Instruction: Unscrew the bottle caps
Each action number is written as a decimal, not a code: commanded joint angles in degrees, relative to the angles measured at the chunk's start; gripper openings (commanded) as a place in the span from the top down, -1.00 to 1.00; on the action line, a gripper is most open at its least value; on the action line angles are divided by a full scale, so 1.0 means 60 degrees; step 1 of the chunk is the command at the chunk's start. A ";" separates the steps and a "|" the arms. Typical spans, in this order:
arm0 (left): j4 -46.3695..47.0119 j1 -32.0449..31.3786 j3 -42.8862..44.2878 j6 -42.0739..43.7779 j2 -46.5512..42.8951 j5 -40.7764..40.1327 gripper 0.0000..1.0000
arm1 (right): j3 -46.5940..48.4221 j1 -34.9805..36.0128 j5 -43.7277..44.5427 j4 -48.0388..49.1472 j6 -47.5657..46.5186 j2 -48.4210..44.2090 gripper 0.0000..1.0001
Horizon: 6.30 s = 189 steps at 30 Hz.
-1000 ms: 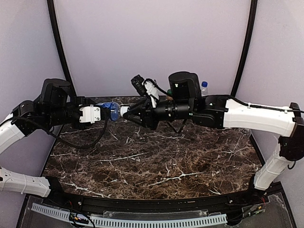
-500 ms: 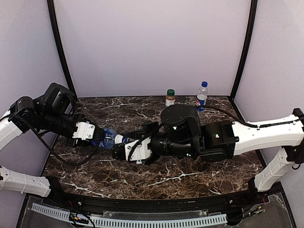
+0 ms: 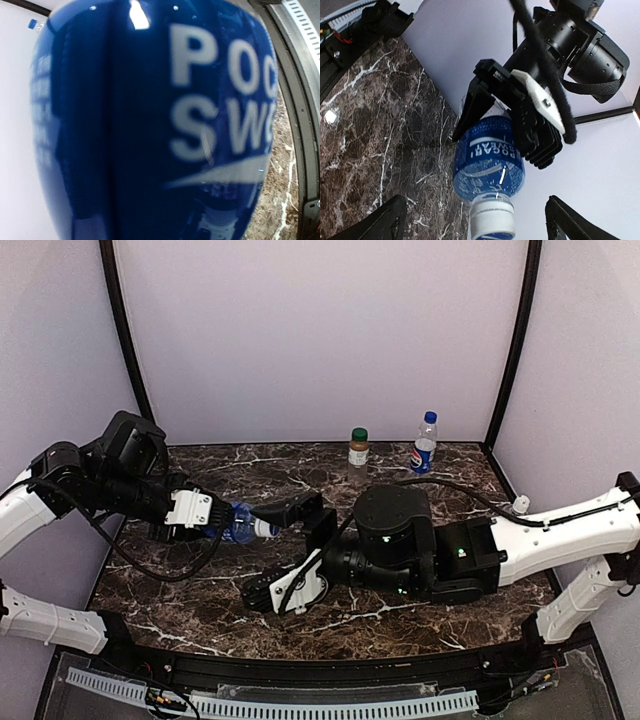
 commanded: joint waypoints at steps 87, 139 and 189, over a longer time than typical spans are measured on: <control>0.7145 -0.0250 -0.2149 0.2199 -0.0405 -0.5068 0.28 | 0.0997 -0.5010 -0.7202 0.1124 1.9643 0.0821 0.05; 0.0897 -0.0254 -0.0304 0.0491 -0.0309 -0.0402 0.31 | 0.0275 0.0483 0.2296 0.1880 -0.4964 0.0404 0.14; 0.8232 -0.0266 -0.2541 0.2056 -0.0420 -0.5333 0.29 | 0.2519 -0.4658 -0.6131 -0.0081 1.7964 0.1037 0.00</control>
